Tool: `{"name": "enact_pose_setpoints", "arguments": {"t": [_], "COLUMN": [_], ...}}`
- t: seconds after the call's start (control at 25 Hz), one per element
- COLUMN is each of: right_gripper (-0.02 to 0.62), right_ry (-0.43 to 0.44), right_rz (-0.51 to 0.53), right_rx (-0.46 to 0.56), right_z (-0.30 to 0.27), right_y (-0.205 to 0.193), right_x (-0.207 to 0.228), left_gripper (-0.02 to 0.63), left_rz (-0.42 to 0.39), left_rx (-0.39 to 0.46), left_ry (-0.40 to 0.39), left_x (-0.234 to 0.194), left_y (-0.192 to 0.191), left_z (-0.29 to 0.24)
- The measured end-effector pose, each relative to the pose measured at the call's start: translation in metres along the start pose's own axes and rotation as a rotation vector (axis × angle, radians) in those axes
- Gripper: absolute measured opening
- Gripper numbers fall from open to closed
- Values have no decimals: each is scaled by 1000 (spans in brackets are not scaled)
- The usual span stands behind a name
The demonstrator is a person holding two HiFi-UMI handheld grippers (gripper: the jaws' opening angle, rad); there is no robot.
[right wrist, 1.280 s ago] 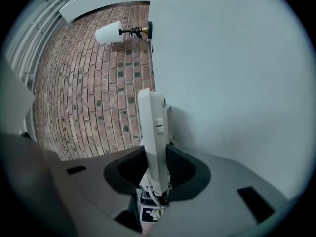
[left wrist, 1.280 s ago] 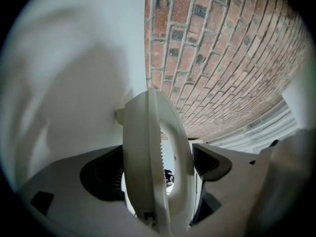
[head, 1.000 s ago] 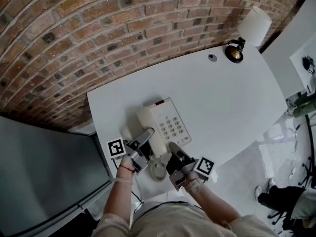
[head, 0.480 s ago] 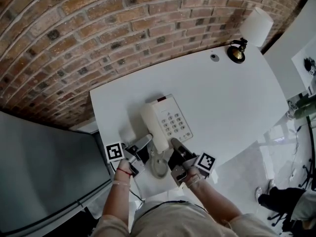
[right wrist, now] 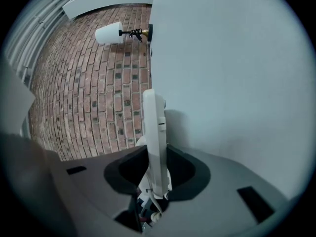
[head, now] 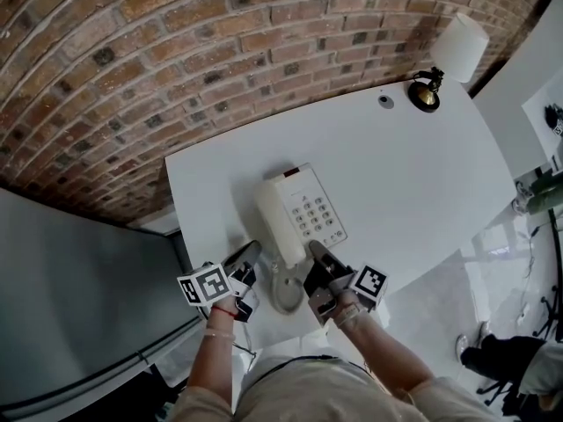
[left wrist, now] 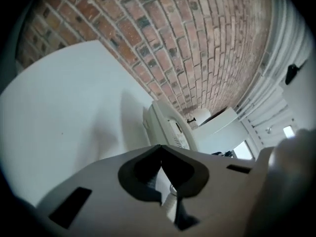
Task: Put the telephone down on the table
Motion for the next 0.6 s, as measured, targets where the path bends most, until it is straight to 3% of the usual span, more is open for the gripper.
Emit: {"name": "enact_pose_setpoints", "arguments": {"t": [0.2,0.36,0.6], "right_gripper": [121,121,130], "right_ry": [-71,-114,-218], "right_rz": [-44,-54,-77], "right_rx": [4,9,11], "right_z": [2,1,0], "right_y": [-2,-2,-2], "right_x": [3,5,8], "left_gripper": [6,6,6], "left_rz": [-150,-189,-248], "left_rx": [31,37,58], "left_ry": [94,102,188], "left_x": [17,25,26], "left_y": [-2,-5,-12], "left_z": [2,1,5]}}
Point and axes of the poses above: the fingertips, and each gripper's own axes: z backward along the fingers, x to its right, y out of its top, the point moved 9 cm from there along z, backward along the fingers, and after that the axes turned 13 degrees about -x, right-handed, at the moved point
